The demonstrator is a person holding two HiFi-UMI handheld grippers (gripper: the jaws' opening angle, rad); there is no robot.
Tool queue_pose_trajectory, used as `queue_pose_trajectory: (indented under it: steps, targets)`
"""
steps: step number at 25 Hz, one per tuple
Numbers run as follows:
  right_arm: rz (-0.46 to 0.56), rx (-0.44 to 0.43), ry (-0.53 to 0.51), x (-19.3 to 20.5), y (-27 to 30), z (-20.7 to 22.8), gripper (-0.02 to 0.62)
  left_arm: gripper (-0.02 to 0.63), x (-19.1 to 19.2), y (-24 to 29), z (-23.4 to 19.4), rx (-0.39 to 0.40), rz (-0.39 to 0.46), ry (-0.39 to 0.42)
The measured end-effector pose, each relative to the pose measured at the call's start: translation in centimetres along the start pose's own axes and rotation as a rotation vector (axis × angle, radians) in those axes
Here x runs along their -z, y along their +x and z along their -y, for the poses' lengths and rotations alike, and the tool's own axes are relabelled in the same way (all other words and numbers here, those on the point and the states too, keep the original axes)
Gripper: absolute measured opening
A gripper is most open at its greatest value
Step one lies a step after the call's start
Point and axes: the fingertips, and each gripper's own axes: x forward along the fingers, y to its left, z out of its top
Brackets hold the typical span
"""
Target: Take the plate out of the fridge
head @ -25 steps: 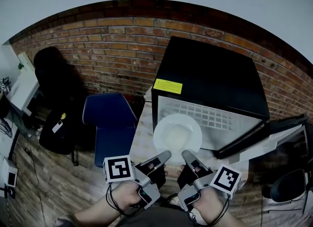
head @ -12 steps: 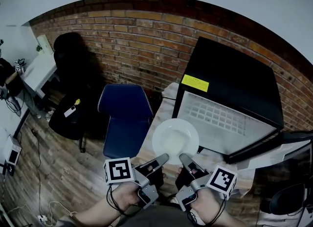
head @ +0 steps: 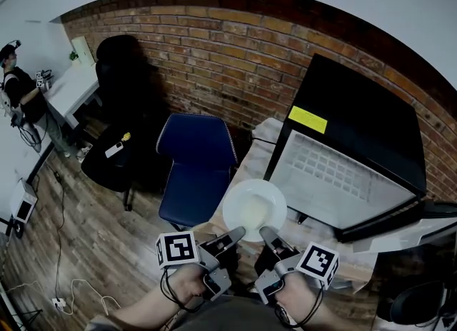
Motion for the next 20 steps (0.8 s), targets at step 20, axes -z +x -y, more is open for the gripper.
queue_pose_trajectory:
  steps: [20]
  targets:
    - [0.015,-0.022,0.077,-1.0,0.0,0.9,0.034,0.029,0.3,1.5,-0.7,-0.008,-0.023,-0.006]
